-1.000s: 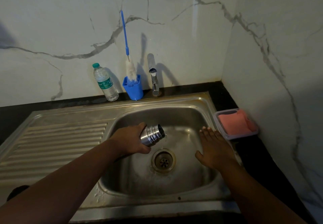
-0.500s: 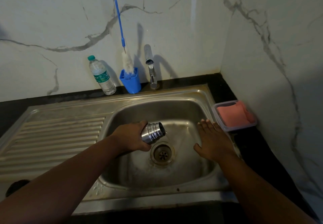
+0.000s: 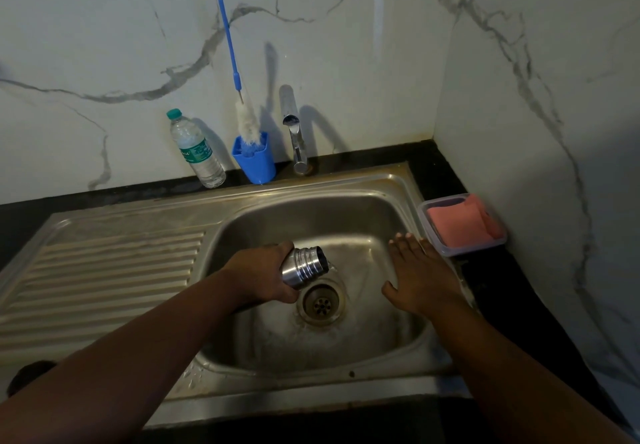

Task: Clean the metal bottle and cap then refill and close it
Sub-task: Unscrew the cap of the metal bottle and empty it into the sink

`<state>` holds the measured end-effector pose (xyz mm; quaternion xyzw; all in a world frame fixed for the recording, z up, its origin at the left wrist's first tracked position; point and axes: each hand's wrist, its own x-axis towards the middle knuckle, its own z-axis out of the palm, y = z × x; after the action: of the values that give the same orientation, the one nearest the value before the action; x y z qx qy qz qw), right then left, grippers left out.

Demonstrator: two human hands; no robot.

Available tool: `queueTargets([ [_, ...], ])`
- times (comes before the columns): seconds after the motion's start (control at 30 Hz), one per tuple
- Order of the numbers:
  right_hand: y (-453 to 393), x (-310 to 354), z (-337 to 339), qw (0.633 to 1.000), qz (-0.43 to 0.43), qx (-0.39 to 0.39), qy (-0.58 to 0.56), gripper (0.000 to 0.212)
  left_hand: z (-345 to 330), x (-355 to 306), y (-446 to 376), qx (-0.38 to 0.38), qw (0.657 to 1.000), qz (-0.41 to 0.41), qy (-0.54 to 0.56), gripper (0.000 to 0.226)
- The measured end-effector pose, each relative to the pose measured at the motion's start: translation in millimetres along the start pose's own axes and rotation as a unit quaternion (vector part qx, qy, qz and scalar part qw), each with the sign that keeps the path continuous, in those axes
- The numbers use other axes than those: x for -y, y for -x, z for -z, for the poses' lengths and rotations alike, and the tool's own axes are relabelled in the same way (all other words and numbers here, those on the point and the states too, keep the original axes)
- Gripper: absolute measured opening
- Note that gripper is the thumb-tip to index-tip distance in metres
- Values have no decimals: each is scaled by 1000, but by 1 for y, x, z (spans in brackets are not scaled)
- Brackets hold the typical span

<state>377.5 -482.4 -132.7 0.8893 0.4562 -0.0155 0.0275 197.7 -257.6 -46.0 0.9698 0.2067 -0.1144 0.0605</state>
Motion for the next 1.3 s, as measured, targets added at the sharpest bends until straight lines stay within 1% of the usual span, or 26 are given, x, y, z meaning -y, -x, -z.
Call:
queueTargets([
  [0.1, 0, 0, 0, 1000, 4, 3, 7, 92, 0, -1, -1, 5, 1000, -3, -5, 67],
  [0.33, 0, 0, -1, 1000, 7, 1, 8, 86, 0, -2, -2, 24, 1000, -3, -11, 69],
  [0.63, 1, 1, 3, 1000, 15, 4, 4, 83, 0, -6, 0, 27, 1000, 5, -6, 69],
  [1.3, 0, 0, 1, 1000, 16, 4, -2, 86, 0, -3, 4, 35, 999, 21, -27, 72],
])
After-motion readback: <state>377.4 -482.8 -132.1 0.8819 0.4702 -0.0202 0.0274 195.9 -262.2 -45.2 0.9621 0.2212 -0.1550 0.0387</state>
